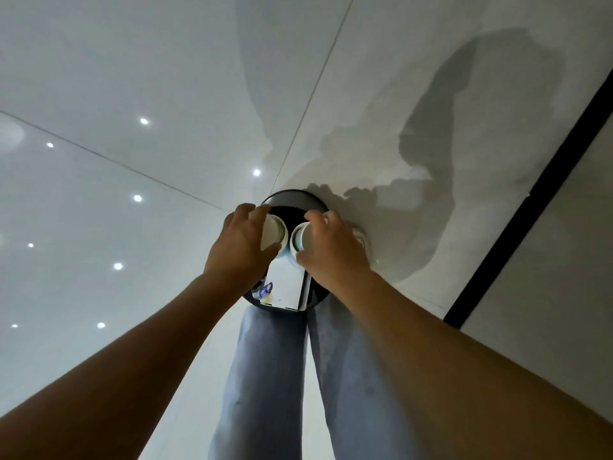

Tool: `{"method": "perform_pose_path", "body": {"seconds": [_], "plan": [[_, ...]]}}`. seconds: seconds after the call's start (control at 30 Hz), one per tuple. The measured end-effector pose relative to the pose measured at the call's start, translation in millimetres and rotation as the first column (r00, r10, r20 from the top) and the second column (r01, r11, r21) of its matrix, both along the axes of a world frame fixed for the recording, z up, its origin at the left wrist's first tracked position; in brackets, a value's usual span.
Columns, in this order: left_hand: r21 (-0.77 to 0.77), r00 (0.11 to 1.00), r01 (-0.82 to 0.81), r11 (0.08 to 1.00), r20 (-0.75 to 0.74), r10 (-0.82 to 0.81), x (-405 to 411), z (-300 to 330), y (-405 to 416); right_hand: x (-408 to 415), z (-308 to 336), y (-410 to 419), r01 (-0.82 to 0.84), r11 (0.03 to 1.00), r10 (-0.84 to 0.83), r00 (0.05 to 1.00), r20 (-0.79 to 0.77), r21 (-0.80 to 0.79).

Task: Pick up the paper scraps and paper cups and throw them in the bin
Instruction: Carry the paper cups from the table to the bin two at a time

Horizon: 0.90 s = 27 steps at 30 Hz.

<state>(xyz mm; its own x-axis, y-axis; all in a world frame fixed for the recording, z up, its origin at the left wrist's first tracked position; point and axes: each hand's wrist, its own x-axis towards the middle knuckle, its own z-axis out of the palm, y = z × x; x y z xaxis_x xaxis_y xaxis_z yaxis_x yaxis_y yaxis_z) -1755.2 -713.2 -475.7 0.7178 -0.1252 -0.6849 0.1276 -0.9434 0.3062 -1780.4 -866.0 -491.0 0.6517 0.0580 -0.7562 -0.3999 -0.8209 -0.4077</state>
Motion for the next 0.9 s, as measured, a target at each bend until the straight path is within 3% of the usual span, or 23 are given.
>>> {"method": "perform_pose_path", "body": {"seconds": [0.2, 0.47, 0.63, 0.9], "plan": [[-0.021, 0.989, 0.101, 0.995, -0.11, -0.103, -9, -36, 7, -12, -30, 10, -0.16, 0.986, 0.16, 0.987, -0.004, -0.04], [-0.054, 0.984, 0.177, 0.983, -0.02, -0.178, -9, -34, 17, -10, -30, 20, -0.201, 0.975, 0.2, 0.98, -0.021, -0.091], [-0.027, 0.988, 0.152, 0.988, -0.022, -0.152, -1, 32, 40, 7, 38, 34, -0.185, 0.975, 0.194, 0.979, 0.069, -0.124], [0.041, 0.982, 0.165, 0.985, 0.083, -0.168, 6, 214, 77, 30, 230, 82, -0.329, 0.925, 0.363, 0.914, 0.183, -0.191]]}}
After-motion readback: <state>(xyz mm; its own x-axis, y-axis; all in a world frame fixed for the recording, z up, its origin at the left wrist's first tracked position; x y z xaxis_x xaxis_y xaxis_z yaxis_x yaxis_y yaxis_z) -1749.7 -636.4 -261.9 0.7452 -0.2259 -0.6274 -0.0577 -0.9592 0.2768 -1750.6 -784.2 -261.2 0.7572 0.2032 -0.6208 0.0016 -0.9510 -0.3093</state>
